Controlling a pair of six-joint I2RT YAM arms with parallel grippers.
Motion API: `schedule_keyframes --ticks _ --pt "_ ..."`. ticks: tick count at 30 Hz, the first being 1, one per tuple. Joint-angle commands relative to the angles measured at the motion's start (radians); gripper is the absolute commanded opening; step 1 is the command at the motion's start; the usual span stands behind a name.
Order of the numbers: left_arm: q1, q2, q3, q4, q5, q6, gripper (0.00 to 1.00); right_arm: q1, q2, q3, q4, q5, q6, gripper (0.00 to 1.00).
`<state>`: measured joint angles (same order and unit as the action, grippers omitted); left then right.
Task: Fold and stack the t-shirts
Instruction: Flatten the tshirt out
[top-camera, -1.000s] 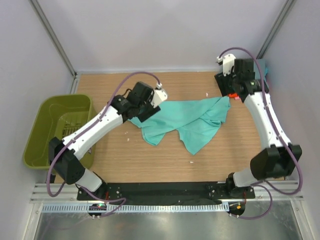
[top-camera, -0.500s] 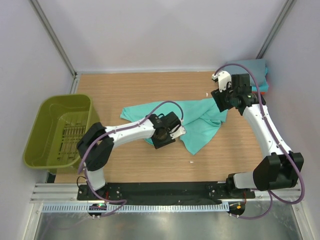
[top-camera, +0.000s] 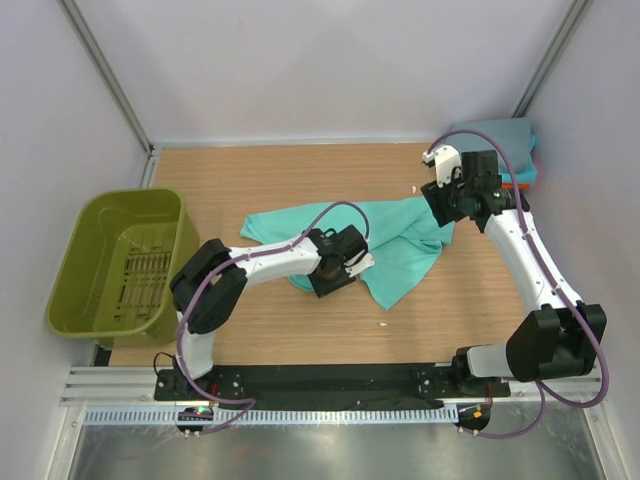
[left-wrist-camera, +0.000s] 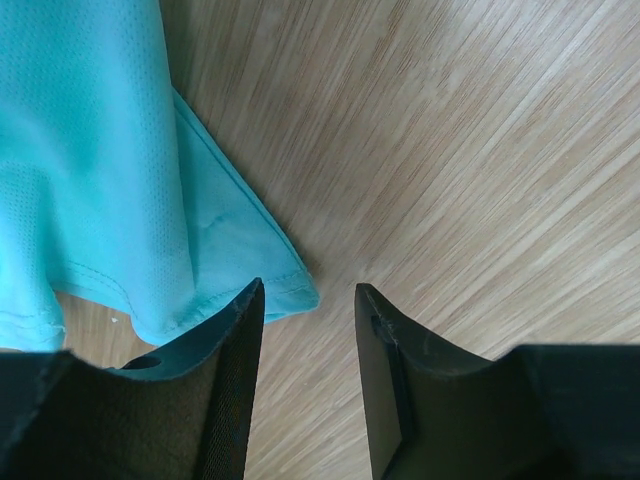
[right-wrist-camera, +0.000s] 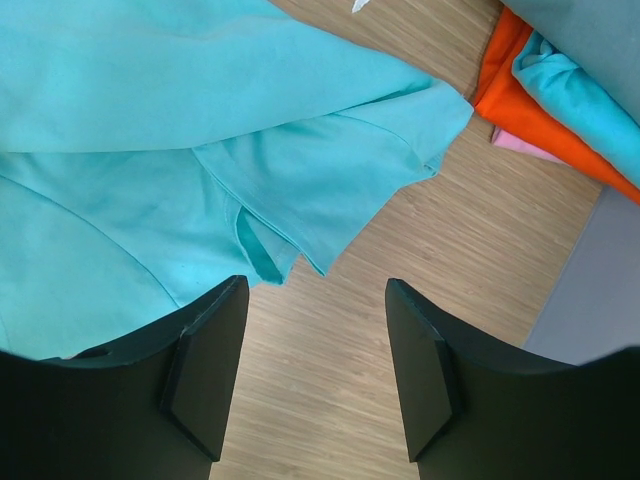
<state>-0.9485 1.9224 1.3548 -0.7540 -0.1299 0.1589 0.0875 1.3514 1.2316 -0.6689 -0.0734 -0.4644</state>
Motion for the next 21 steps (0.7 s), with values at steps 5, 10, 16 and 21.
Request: schedule_keyframes --ticks 5,10,16,21 --pt "0.005 0.015 -0.043 0.057 -0.005 -0.018 0.42 0.001 -0.032 0.006 0.049 0.006 0.004 0.63" --pt "0.034 0.032 -0.066 0.067 0.006 -0.024 0.33 0.001 -0.028 -0.007 0.06 0.018 -0.006 0.62" --pt "0.059 0.018 -0.077 0.059 0.019 -0.019 0.08 0.003 -0.014 -0.021 0.074 0.043 -0.033 0.62" --pt "0.069 -0.051 -0.057 0.01 0.027 0.002 0.0 -0.029 0.026 -0.067 0.115 0.057 -0.071 0.6"
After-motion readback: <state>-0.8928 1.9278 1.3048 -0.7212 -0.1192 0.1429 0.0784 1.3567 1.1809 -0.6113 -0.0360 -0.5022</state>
